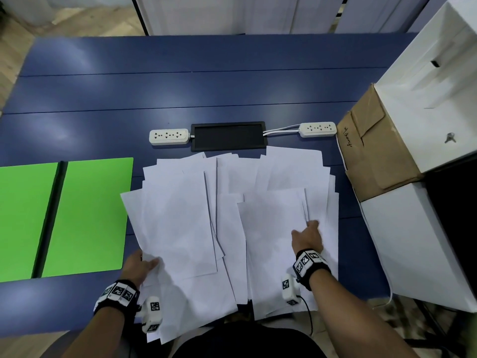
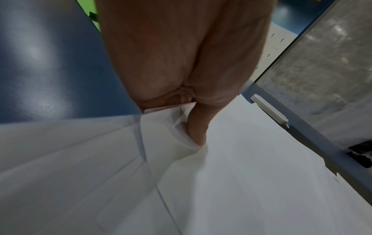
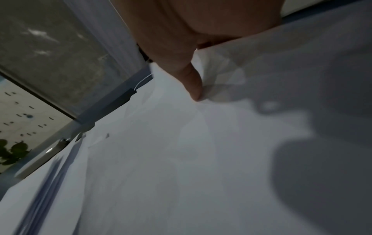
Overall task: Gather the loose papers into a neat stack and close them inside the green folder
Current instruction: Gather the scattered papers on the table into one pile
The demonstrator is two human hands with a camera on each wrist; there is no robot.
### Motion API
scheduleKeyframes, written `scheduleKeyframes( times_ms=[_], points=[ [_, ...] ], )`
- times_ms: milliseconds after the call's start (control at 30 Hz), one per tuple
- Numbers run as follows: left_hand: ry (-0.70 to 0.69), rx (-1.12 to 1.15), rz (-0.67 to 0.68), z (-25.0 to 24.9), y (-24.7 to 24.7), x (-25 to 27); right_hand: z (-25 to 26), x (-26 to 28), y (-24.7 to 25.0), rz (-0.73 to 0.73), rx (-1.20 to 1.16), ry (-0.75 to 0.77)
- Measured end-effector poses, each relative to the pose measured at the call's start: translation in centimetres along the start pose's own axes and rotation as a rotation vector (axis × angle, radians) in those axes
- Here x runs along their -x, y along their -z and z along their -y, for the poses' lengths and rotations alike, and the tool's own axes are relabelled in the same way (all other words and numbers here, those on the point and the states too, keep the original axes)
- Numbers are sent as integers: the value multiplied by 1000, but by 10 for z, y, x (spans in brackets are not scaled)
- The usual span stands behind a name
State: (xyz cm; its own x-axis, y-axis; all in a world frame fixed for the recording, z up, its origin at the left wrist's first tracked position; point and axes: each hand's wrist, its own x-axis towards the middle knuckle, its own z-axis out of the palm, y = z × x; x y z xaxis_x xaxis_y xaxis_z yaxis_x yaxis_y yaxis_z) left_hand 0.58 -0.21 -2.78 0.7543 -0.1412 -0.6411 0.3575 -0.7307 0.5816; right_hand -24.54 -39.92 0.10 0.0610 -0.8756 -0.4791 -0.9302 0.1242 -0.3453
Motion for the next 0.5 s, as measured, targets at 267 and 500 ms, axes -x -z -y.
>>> scheduleKeyframes(
  times_ms=[267,500],
  points=[
    [-2,16,8,3,2,-1,-33,-42,13,19,-140,-31],
    [3,5,13,8,3,-6,-20,-55,18,-62,-242,-45]
  ],
)
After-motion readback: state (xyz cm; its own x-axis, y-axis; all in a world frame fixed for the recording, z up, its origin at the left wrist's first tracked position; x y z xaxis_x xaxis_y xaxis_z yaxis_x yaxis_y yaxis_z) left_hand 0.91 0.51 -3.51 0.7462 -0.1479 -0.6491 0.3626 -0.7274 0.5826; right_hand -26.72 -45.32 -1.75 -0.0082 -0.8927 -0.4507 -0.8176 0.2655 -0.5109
